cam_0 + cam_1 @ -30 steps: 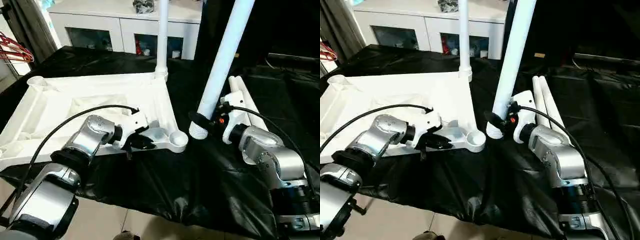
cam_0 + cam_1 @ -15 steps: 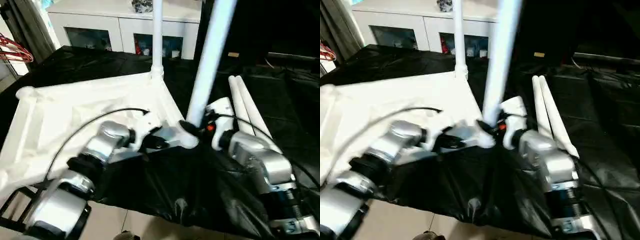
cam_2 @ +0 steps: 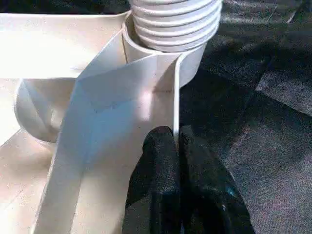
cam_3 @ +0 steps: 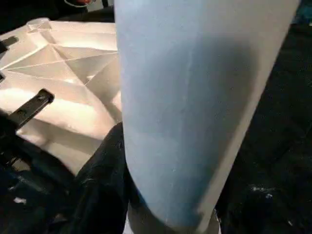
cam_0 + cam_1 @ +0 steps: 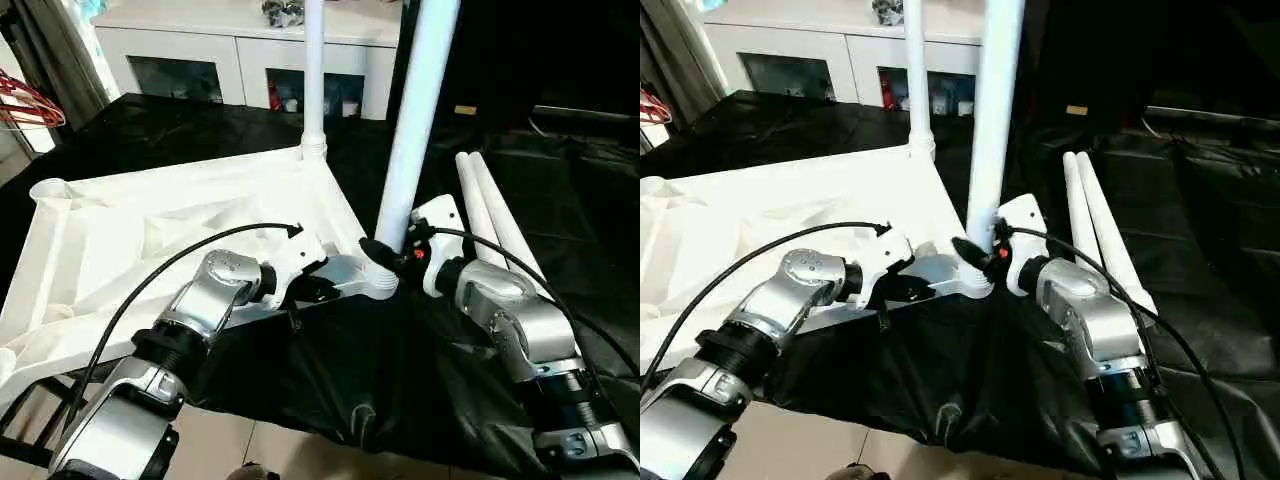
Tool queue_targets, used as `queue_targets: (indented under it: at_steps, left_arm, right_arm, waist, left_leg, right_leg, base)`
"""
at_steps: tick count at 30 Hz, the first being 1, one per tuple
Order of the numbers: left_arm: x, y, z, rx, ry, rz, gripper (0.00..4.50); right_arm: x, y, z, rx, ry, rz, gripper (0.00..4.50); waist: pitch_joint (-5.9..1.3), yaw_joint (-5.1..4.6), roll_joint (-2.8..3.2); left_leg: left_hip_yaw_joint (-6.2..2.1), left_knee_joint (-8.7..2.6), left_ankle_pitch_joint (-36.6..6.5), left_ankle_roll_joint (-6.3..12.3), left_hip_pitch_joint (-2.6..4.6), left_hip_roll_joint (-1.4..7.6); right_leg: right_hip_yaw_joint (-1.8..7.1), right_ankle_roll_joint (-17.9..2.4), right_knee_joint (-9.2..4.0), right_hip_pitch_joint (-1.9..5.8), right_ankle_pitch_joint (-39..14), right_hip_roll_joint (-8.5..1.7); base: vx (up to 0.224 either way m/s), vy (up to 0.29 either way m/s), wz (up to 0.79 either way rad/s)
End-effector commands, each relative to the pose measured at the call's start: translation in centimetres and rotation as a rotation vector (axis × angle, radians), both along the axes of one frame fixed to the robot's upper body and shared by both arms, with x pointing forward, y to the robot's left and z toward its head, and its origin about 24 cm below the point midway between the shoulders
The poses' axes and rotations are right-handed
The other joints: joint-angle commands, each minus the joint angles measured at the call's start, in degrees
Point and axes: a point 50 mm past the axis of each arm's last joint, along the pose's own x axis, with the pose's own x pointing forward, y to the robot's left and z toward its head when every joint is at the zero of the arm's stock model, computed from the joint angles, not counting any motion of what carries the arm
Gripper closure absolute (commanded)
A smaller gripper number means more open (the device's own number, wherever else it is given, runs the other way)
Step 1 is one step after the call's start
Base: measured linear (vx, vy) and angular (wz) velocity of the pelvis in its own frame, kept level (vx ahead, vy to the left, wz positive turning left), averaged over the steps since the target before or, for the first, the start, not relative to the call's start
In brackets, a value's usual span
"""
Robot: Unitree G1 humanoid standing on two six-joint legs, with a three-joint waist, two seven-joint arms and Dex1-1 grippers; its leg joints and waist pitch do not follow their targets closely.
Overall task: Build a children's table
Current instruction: Insert table leg to table base
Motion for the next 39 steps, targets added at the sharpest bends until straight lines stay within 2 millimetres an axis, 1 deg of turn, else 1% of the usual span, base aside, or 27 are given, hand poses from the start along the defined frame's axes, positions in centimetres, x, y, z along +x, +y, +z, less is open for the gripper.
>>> queue_targets:
  at_steps: [1,4,5,7,8,10,11,15,19,20,22,25,27,30,31,32,34,36,37,38,39]
  left_arm:
    - [-0.4,0.0,-0.6,-0.014,0.030,0.015,4.50]
    - [-0.6,-0.1,-0.6,-0.027,0.038,0.015,4.50]
    - [-0.6,-0.1,-0.6,-0.032,0.041,0.016,4.50]
    - [-0.6,-0.2,-0.5,-0.033,0.040,0.016,4.50]
    - [-0.6,-0.2,-0.5,-0.033,0.040,0.016,4.50]
    - [-0.7,-0.2,-0.5,-0.033,0.040,0.018,4.50]
    - [-0.7,-0.2,-0.6,-0.033,0.038,0.025,4.50]
    - [-0.7,-0.1,-0.6,-0.030,0.034,0.038,4.50]
    - [-0.6,0.0,-0.6,-0.030,0.033,0.048,4.50]
    - [-0.6,0.1,-0.6,-0.028,0.031,0.052,4.50]
    - [-0.5,0.1,-0.6,-0.027,0.030,0.057,4.50]
    - [-0.4,0.1,-0.6,-0.026,0.029,0.061,4.50]
    - [-0.4,0.1,-0.6,-0.024,0.027,0.062,4.50]
    - [-0.4,0.1,-0.6,-0.023,0.028,0.063,4.50]
    - [-0.4,0.1,-0.6,-0.022,0.027,0.064,4.50]
    - [-0.3,0.1,-0.6,-0.020,0.026,0.064,4.50]
    - [-0.3,0.1,-0.5,-0.018,0.025,0.065,4.50]
    - [-0.2,0.1,-0.5,-0.015,0.022,0.067,4.50]
    - [-0.1,0.2,-0.5,-0.013,0.020,0.069,4.50]
    - [-0.1,0.2,-0.5,-0.011,0.019,0.070,4.50]
    - [-0.1,0.2,-0.4,-0.010,0.017,0.074,4.50]
  right_arm:
    - [0.2,-0.4,-0.7,0.015,0.032,-0.022,2.62]
    - [0.2,-0.4,-1.2,0.028,0.057,-0.015,2.62]
    - [0.1,-0.3,-1.7,0.030,0.074,-0.012,2.62]
    - [0.1,-0.3,-2.0,0.039,0.090,-0.017,2.62]
    - [0.1,-0.3,-2.1,0.043,0.094,-0.019,2.62]
    - [0.1,-0.4,-2.4,0.051,0.104,-0.026,2.62]
    - [0.1,-0.5,-2.9,0.074,0.125,-0.037,2.62]
    - [-0.2,-1.0,-3.7,0.095,0.145,-0.057,2.62]
    - [-0.6,-1.5,-4.4,0.128,0.159,-0.085,2.62]
    - [-0.8,-1.8,-4.7,0.151,0.163,-0.104,2.62]
    - [-1.0,-2.1,-5.1,0.176,0.165,-0.129,2.62]
    - [-1.5,-2.5,-5.8,0.210,0.171,-0.159,2.62]
    - [-1.7,-2.7,-6.2,0.225,0.172,-0.174,2.62]
    - [-2.0,-2.7,-6.4,0.238,0.173,-0.181,2.62]
    - [-2.1,-2.7,-6.5,0.239,0.171,-0.181,2.62]
    - [-2.2,-2.7,-6.5,0.224,0.165,-0.177,2.62]
    - [-2.2,-2.7,-6.5,0.204,0.155,-0.170,2.62]
    - [-2.4,-2.4,-6.3,0.166,0.133,-0.145,2.62]
    - [-2.6,-2.2,-6.2,0.124,0.110,-0.119,2.62]
    - [-2.7,-2.1,-6.1,0.115,0.103,-0.109,2.62]
    - [-2.8,-1.8,-5.9,0.094,0.084,-0.090,2.62]
  waist:
    - [-4.46,-0.25,-0.19]
    - [-4.47,-0.25,-0.21]
    - [-4.46,-0.25,-0.27]
    - [-4.39,-0.25,-0.25]
    - [-4.36,-0.31,-0.42]
    - [-4.37,-0.36,-0.35]
    - [-4.37,-0.48,-0.41]
    - [-4.31,-0.71,-0.47]
    - [-4.33,-0.86,-0.51]
    - [-4.35,-0.87,-0.34]
    - [-4.39,-0.88,-0.29]
    - [-4.37,-0.91,-0.36]
    - [-4.40,-0.85,-0.28]
    - [-4.43,-0.82,-0.31]
    - [-4.45,-0.73,0.62]
    - [-4.36,-0.96,0.10]
    - [-4.41,-0.94,0.14]
    - [-4.40,-0.89,0.14]
    - [-4.32,-0.87,0.10]
    - [-4.34,-0.88,0.03]
    - [-4.31,-0.92,-0.06]
  left_leg:
    - [-1.67,-3.86,-11.77,0.85,1.24,3.23]
    - [-1.67,-3.87,-11.67,0.98,1.23,3.31]
    - [-1.65,-3.87,-11.72,1.00,1.22,3.28]
    - [-1.63,-3.88,-12.08,1.05,1.27,3.22]
    - [-1.64,-3.91,-12.31,1.04,1.21,3.22]
    - [-1.69,-3.92,-12.17,1.06,1.21,3.24]
    - [-1.69,-3.94,-12.33,1.08,1.24,3.27]
    - [-1.71,-4.02,-13.49,0.86,1.36,3.28]
    - [-1.69,-4.03,-13.37,1.10,1.26,3.21]
    - [-1.70,-4.00,-13.39,1.18,1.27,3.21]
    - [-1.69,-4.01,-13.75,1.24,1.37,3.27]
    - [-1.70,-4.10,-14.06,1.46,1.31,3.26]
    - [-1.73,-4.13,-14.20,1.52,1.35,3.26]
    - [-1.74,-4.20,-14.01,1.62,1.28,3.29]
    - [-1.90,-4.24,-14.35,1.37,1.35,3.32]
    - [-1.77,-4.31,-15.12,1.35,1.36,3.31]
    - [-1.81,-4.31,-15.39,1.26,1.32,3.24]
    - [-1.80,-4.32,-15.59,1.19,1.39,3.25]
    - [-1.84,-4.41,-15.55,1.16,1.29,3.25]
    - [-1.81,-4.43,-15.69,1.08,1.38,3.30]
    - [-1.82,-4.46,-15.77,1.12,1.33,3.26]
  right_leg:
    - [3.03,-11.03,-4.65,2.73,-15.09,-5.31]
    - [3.07,-11.01,-4.67,2.75,-14.95,-5.33]
    - [3.07,-11.10,-4.68,2.77,-14.87,-5.34]
    - [3.04,-10.91,-4.80,2.73,-15.80,-5.32]
    - [3.04,-10.73,-4.91,2.78,-16.59,-5.41]
    - [3.03,-10.59,-4.90,2.76,-16.92,-5.40]
    - [3.02,-10.62,-4.92,2.70,-16.85,-5.36]
    - [3.01,-10.48,-5.10,2.62,-18.04,-5.40]
    - [3.00,-10.20,-5.17,2.66,-18.58,-5.40]
    - [3.00,-10.20,-5.19,2.58,-18.73,-5.42]
    - [3.01,-10.16,-5.32,2.52,-19.03,-5.44]
    - [2.93,-10.05,-5.39,2.48,-19.43,-5.37]
    - [2.91,-9.81,-5.46,2.44,-20.20,-5.44]
    - [2.91,-9.84,-5.42,2.47,-19.86,-5.38]
    - [2.90,-9.99,-5.29,2.41,-19.71,-5.41]
    - [2.90,-9.92,-5.54,2.35,-19.58,-5.26]
    - [2.89,-9.93,-5.53,2.47,-19.89,-5.35]
    - [2.91,-9.65,-5.63,2.34,-20.66,-5.34]
    - [2.88,-9.38,-5.67,2.41,-21.02,-5.31]
    - [2.92,-9.16,-5.71,2.32,-21.22,-5.34]
    - [2.91,-9.07,-5.70,2.36,-21.45,-5.31]
  base:
    - [0.000,0.000,0.00]
    - [0.000,0.000,0.00]
    - [0.000,0.000,0.00]
    - [0.000,0.000,0.00]
    - [0.000,0.000,0.00]
    - [0.000,0.000,0.00]
    - [0.000,0.000,0.00]
    - [0.000,0.000,0.00]
    - [0.000,0.000,0.00]
    - [0.000,0.000,0.00]
    - [0.000,0.000,0.00]
    - [0.000,0.000,0.00]
    - [0.000,0.000,0.00]
    - [0.000,0.000,0.00]
    - [0.000,0.000,0.00]
    - [0.000,0.000,0.00]
    - [0.000,0.000,0.00]
    - [0.000,0.000,0.00]
    - [0.000,0.000,0.00]
    - [0.000,0.000,0.00]
    - [0.000,0.000,0.00]
